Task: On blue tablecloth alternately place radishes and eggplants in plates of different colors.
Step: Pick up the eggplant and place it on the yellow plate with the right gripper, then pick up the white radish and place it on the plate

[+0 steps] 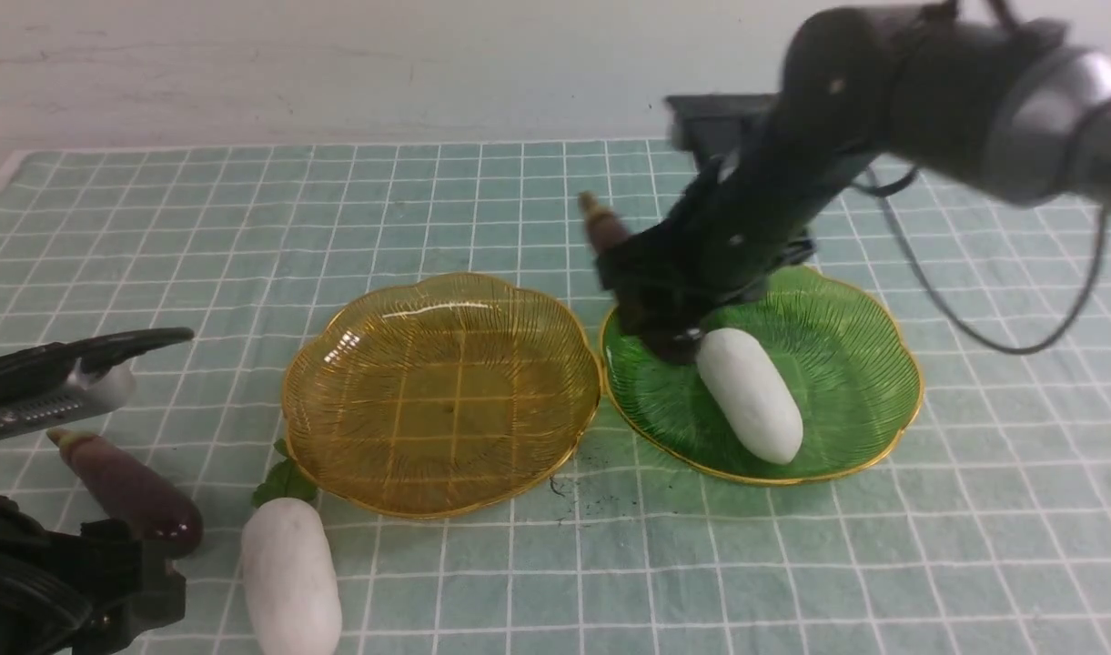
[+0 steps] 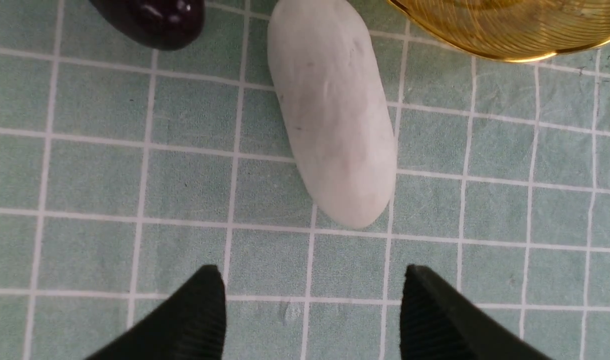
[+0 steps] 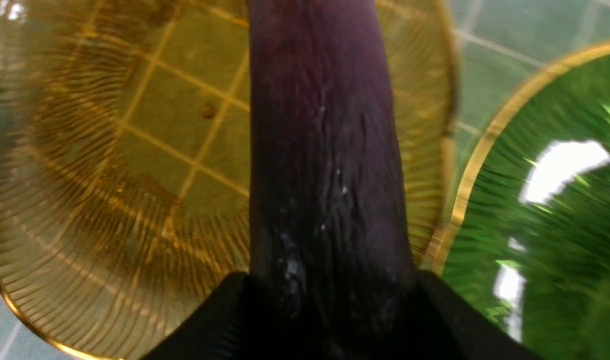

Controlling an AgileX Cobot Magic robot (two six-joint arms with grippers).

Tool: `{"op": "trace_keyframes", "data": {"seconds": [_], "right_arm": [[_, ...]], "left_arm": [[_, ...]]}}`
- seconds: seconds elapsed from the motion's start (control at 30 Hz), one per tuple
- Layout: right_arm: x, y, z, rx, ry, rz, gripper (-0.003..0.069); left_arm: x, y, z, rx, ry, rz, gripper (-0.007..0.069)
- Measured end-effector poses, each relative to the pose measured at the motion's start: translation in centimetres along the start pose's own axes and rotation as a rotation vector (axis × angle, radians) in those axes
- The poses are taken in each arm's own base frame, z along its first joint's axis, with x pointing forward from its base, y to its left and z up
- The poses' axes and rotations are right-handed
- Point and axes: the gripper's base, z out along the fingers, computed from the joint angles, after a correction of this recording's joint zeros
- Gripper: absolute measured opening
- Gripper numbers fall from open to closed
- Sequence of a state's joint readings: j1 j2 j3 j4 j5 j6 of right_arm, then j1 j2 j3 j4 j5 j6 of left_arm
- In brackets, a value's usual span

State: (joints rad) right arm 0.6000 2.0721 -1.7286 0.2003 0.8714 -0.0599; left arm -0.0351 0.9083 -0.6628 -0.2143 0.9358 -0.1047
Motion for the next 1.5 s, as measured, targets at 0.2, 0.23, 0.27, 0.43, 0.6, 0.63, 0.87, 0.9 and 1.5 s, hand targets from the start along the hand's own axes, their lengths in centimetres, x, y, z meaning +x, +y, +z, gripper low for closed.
{"op": "trace_keyframes", "data": {"seconds": [0.2, 0.23, 0.27, 0.43, 0.6, 0.63, 0.87, 0.9, 1.5], "right_arm": [[0.5, 2.0, 2.7, 0.020, -0.005, -0.133, 0.0363], [0.6, 2.1, 3.0, 0.021, -0.008, -0.140, 0.0363], [0.6, 2.1, 3.2, 0.025, -0.010, -0.145, 0.0363], [0.4, 2.0, 3.5, 0.035, -0.040, -0.156, 0.0415], [0.4, 2.0, 3.4, 0.037, -0.029, -0.160, 0.0538], [0.4, 2.0, 3.3, 0.039, -0.016, -0.164, 0.0554], [-1.5, 2.0, -1.0, 0.111, 0.145, -0.232, 0.0509], [-1.5, 1.9, -1.0, 0.119, 0.145, -0.237, 0.0509], [0.1, 2.8, -17.2, 0.131, -0.033, -0.170, -0.0014]], "left_arm": [[0.0, 0.0, 0.0, 0.003, 0.000, -0.002, 0.0426], [0.0, 0.0, 0.0, 0.005, 0.000, -0.004, 0.0426], [0.0, -0.1, 0.0, 0.006, 0.000, -0.004, 0.0426], [0.0, -0.2, 0.0, 0.018, 0.003, -0.013, 0.0426], [0.1, -0.2, 0.0, 0.020, 0.011, -0.015, 0.0426], [0.1, -0.2, 0.0, 0.020, 0.012, -0.015, 0.0426], [0.3, -0.2, 0.0, 0.018, 0.031, -0.014, 0.0426], [0.4, -0.2, 0.0, 0.018, 0.039, -0.014, 0.0426], [0.0, -0.4, 3.5, 0.037, 0.281, -0.082, 0.0426]]}}
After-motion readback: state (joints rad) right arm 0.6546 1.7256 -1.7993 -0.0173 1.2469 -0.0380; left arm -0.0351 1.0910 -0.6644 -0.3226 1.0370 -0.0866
